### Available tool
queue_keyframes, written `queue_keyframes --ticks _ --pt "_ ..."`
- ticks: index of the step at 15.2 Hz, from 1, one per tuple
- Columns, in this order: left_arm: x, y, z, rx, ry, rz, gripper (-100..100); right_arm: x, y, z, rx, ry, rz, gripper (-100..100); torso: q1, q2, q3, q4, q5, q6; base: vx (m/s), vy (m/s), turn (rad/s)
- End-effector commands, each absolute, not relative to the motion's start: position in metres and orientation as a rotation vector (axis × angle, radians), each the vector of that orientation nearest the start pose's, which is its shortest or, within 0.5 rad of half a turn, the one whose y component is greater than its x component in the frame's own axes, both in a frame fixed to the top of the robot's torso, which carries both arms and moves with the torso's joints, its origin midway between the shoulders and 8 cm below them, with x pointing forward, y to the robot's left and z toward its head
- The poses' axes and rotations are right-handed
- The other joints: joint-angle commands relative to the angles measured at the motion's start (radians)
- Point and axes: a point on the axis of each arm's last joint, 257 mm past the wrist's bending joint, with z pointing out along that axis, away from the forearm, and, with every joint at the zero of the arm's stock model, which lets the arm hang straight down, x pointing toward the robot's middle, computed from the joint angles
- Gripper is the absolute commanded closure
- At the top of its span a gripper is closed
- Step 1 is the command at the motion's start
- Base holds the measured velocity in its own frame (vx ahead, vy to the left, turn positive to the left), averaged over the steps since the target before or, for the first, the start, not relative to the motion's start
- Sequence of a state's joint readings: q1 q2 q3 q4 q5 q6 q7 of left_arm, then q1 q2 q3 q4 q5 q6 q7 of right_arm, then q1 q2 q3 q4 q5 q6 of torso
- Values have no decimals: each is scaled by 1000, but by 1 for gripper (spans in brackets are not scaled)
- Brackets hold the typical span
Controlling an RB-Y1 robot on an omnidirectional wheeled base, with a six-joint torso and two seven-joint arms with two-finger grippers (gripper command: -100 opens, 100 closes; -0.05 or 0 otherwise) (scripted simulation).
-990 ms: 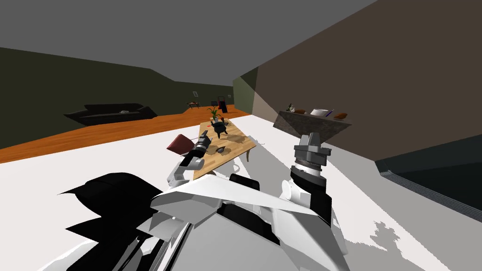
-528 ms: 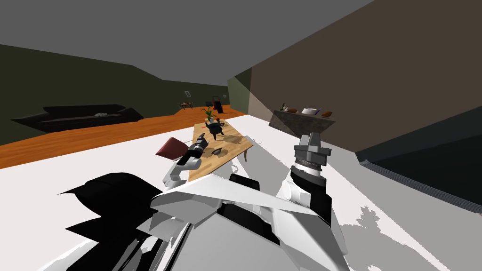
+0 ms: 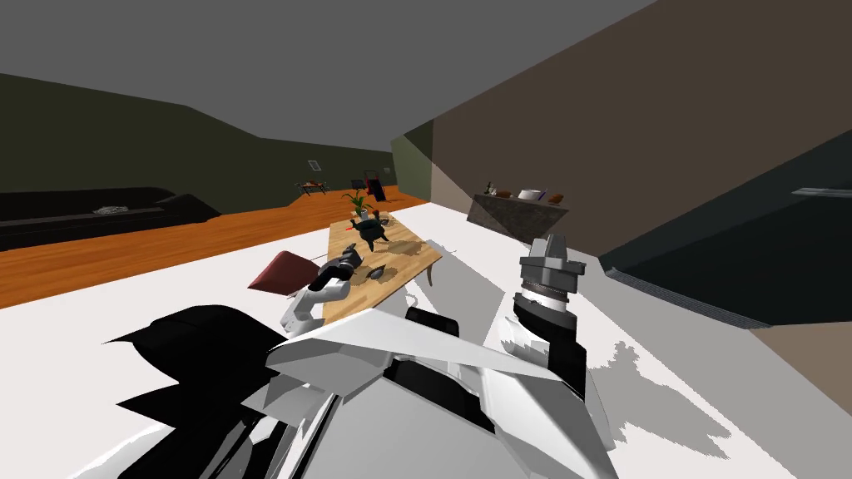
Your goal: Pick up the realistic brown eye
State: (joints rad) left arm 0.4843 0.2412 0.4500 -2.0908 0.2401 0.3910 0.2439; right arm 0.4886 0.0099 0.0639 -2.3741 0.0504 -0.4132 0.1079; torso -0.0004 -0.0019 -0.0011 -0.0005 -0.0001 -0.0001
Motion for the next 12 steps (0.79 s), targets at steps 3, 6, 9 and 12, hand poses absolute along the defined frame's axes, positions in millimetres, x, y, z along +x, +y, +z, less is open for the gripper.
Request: queue_keyframes --ticks 3,6,9,12 --pt "331 544 -221 -1707 896 -747 -100 342 -252 53 587 645 1239 0 0 0 0 0 0 1 19 1 -125" --pt "315 559 -238 -1789 868 -699 -100 342 -252 53 587 645 1239 0 0 0 0 0 0 0 24 1 -164" --pt "298 573 -254 -1869 836 -652 -100 342 -252 53 587 645 1239 0 0 0 0 0 0 0 26 3 -153" --pt "280 585 -269 -1946 800 -607 -100 342 -252 53 587 645 1239 0 0 0 0 0 0 0 18 4 -67"
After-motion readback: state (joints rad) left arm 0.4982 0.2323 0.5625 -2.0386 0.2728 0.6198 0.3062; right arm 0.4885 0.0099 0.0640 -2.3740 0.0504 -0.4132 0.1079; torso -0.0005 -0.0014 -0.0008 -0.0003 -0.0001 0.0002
